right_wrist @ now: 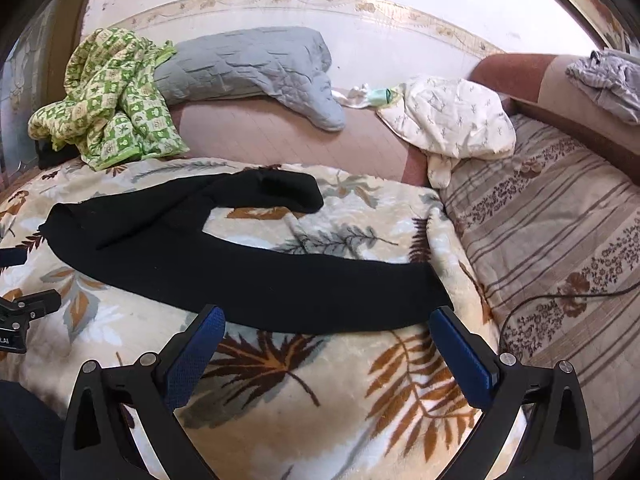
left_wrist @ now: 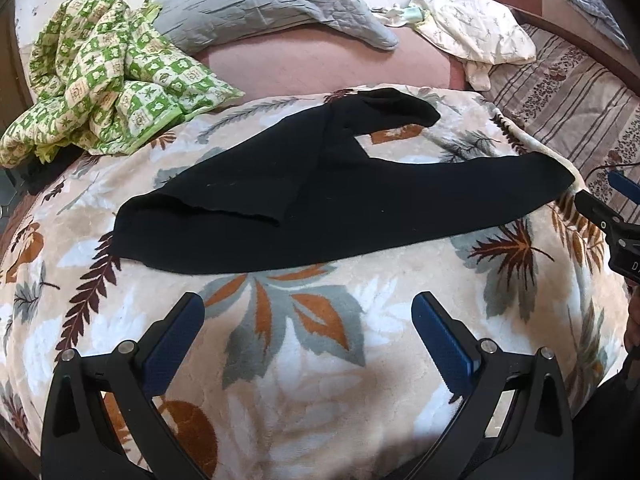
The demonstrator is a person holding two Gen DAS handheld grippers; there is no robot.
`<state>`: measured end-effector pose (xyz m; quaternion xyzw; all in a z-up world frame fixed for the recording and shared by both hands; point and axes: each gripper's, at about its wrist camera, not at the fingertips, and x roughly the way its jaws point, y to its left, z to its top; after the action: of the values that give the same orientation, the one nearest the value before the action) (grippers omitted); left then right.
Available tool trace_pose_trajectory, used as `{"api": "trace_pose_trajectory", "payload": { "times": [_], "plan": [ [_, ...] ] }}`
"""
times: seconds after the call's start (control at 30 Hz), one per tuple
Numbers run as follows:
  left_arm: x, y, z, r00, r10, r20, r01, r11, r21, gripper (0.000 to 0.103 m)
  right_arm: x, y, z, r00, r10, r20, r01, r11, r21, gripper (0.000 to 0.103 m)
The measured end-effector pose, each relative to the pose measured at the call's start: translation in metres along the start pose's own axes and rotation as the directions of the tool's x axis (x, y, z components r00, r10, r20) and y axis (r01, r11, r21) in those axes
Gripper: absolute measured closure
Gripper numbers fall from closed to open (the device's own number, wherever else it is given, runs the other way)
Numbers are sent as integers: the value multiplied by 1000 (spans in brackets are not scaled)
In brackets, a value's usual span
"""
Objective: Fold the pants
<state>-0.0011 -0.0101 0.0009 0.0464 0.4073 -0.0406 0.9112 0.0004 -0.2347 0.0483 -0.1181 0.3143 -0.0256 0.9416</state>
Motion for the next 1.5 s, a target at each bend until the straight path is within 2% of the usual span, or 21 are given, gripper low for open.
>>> {"api": "trace_pose_trajectory", "payload": {
  "times": [0.27, 0.8, 1.5],
  "plan": [
    [0, -2, -2, 1000, 27, 6, -27, 1000, 1, 0, 3, -3, -3, 999, -32, -9, 32, 999, -5, 1],
    [3, 3, -2, 1000, -4, -13, 3, 1000, -24, 0, 1, -5, -2, 998, -63, -1, 63, 998, -5, 1],
    [6, 5, -5, 1000, -7, -20, 6, 999, -33, 0, 0, -10, 0, 996, -84, 10, 84, 996, 14, 1]
  ]
}}
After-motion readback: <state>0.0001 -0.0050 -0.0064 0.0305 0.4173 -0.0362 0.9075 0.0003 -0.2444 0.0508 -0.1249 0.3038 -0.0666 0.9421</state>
